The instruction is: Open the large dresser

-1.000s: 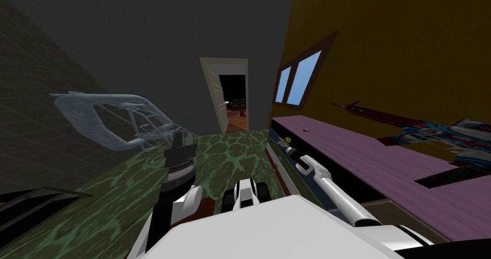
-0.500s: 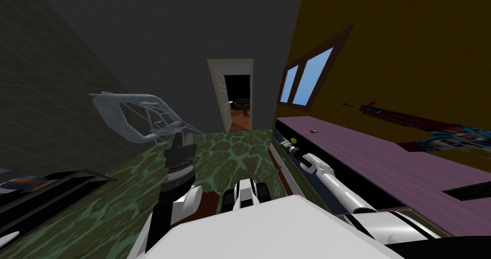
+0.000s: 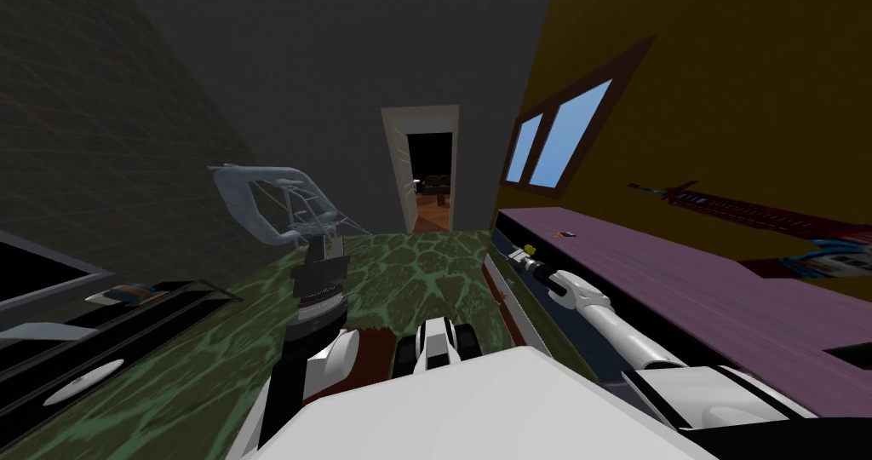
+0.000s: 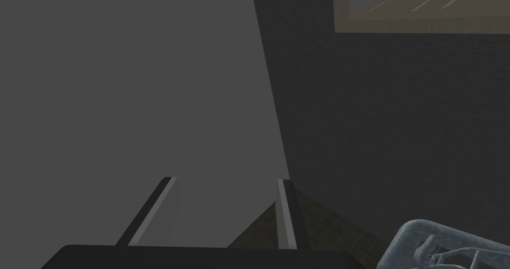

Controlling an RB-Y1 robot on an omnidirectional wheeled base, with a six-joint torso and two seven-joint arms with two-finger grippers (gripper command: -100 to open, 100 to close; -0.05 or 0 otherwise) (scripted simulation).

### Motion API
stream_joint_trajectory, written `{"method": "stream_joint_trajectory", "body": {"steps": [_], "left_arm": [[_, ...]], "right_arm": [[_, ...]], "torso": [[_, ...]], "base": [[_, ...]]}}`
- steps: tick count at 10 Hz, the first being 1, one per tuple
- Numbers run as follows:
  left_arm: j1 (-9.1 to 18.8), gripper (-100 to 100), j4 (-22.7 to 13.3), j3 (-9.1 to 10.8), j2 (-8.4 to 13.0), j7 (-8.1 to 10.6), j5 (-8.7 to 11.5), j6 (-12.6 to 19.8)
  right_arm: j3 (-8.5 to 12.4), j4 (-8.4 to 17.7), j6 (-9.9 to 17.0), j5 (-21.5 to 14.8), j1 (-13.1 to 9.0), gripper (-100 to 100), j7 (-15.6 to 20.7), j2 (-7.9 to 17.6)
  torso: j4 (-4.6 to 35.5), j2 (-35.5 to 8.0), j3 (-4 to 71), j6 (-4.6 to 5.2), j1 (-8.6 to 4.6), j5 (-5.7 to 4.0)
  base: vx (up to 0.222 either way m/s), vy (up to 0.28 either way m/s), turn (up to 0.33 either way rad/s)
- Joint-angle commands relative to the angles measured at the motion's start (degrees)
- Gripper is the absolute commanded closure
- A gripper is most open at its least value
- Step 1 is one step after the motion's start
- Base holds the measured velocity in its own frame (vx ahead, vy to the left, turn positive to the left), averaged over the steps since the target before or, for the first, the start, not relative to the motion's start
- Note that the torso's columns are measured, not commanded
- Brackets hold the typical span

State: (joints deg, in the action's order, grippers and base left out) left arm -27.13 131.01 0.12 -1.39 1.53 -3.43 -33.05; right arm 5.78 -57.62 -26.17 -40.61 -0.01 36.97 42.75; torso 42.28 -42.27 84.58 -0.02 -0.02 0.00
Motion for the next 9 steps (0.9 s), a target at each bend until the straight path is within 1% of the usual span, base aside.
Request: {"method": "stream_joint_trajectory", "body": {"steps": [1, 2, 4, 5, 6, 7, 8, 9], "left_arm": [[0.0, 0, 0.0, 0.0, 0.0, 0.0, 0.0, 0.0], [0.0, 0, 0.0, 0.01, 0.0, 0.0, 0.0, 0.0], [0.0, 0, 0.0, 0.0, 0.0, 0.0, 0.0, 0.0], [0.0, 0, 0.0, 0.01, 0.0, 0.0, 0.0, 0.0], [0.0, 0, 0.0, 0.0, 0.0, 0.0, 0.0, 0.0], [0.0, 0, 0.0, 0.01, 0.0, 0.0, 0.0, 0.0], [0.0, 0, 0.0, 0.0, 0.0, 0.0, 0.0, 0.0], [0.0, 0, 0.0, 0.0, 0.0, 0.0, 0.0, 0.0]], "right_arm": [[0.2, 3.3, -0.1, -0.8, -1.4, -100, 1.2, 0.5], [0.3, 5.5, 0.5, -2.2, -2.2, -100, 2.4, 2.1], [0.3, 5.9, 0.5, -2.2, -2.2, -100, 2.4, 2.1], [0.3, 8.0, 1.1, -3.5, -3.0, -100, 3.4, 3.8], [0.3, 8.4, 1.1, -3.5, -3.0, -100, 3.4, 3.8], [0.4, 10.1, 1.7, -4.8, -3.7, -100, 4.5, 5.4], [0.4, 10.8, 1.7, -4.8, -3.7, -100, 4.5, 5.4], [0.5, 13.0, 2.3, -6.0, -4.4, -100, 5.4, 6.9]], "torso": [[0.0, 0.0, 0.0, 0.03, -0.03, -0.02], [0.0, 0.1, 0.0, 0.03, -0.08, -0.03], [0.0, 0.0, 0.0, 0.01, 0.06, 0.01], [0.0, 0.0, 0.0, 0.02, -0.01, 0.0], [0.0, 0.0, 0.0, 0.0, 0.03, 0.0], [0.0, 0.0, 0.0, 0.04, 0.04, 0.01], [0.0, 0.0, 0.0, -0.01, 0.11, 0.03], [0.0, 0.0, 0.0, 0.04, 0.04, 0.01]], "base": [[-0.022, 0.016, -0.01], [-0.043, 0.035, 0.082], [-0.033, 0.028, 0.036], [-0.047, 0.03, 0.098], [-0.042, 0.034, 0.053], [-0.051, 0.057, 0.089], [-0.05, 0.049, 0.052], [-0.06, 0.046, 0.082]]}}
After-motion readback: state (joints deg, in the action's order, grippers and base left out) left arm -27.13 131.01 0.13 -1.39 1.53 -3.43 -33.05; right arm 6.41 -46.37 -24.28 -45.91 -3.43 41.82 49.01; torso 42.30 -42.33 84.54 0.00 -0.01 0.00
